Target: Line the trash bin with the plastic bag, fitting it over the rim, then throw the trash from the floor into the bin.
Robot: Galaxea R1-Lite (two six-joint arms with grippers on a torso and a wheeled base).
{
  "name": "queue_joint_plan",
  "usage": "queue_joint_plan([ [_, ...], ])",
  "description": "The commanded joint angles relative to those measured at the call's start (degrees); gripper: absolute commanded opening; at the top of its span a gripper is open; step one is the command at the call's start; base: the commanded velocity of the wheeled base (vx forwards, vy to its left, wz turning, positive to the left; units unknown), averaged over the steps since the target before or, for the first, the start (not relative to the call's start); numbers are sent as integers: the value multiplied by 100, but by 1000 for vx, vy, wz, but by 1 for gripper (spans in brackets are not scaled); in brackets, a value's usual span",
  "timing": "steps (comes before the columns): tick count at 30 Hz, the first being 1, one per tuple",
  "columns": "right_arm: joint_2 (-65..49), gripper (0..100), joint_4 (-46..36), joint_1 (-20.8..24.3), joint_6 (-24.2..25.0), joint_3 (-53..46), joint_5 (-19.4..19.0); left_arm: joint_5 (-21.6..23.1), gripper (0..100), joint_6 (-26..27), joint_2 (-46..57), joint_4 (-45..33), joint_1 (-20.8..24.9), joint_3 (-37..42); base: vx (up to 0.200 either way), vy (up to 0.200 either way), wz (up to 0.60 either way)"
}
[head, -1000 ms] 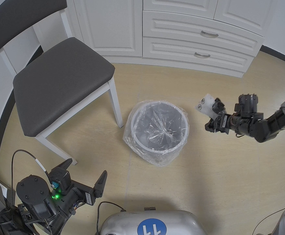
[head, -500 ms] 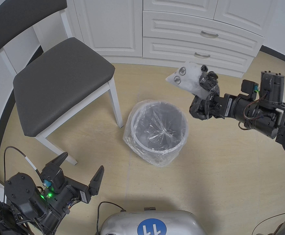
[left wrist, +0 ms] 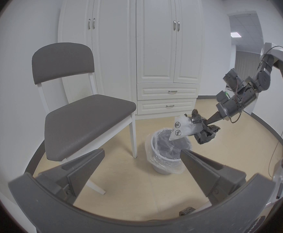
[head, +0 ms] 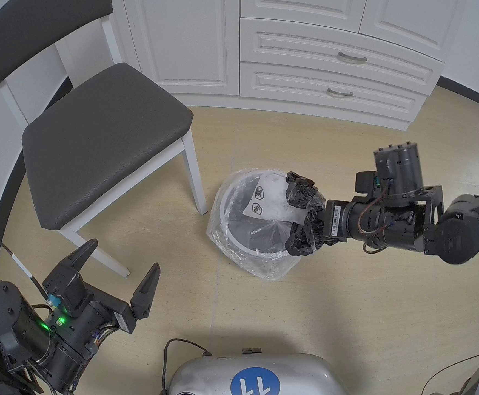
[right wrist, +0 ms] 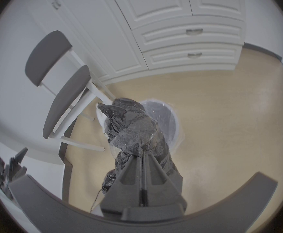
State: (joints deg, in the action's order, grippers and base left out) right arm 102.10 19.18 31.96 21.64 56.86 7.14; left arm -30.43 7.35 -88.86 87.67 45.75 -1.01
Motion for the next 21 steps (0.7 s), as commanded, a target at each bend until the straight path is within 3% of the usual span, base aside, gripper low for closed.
queue_joint_plan([
  [1,715,0,-1557,100,1158,1627,200,72,100,30,185,4,-14,101,0,0,0],
  [6,1155,0,-3227,82,2072,3042,208,72,100,38,185,4,-14,101,0,0,0],
  [11,1515,0,-4255,73,2327,3806,208,72,100,30,158,4,-14,101,0,0,0],
  [21,1981,0,-4475,205,2486,4097,200,72,100,21,114,-5,-22,101,0,0,0],
])
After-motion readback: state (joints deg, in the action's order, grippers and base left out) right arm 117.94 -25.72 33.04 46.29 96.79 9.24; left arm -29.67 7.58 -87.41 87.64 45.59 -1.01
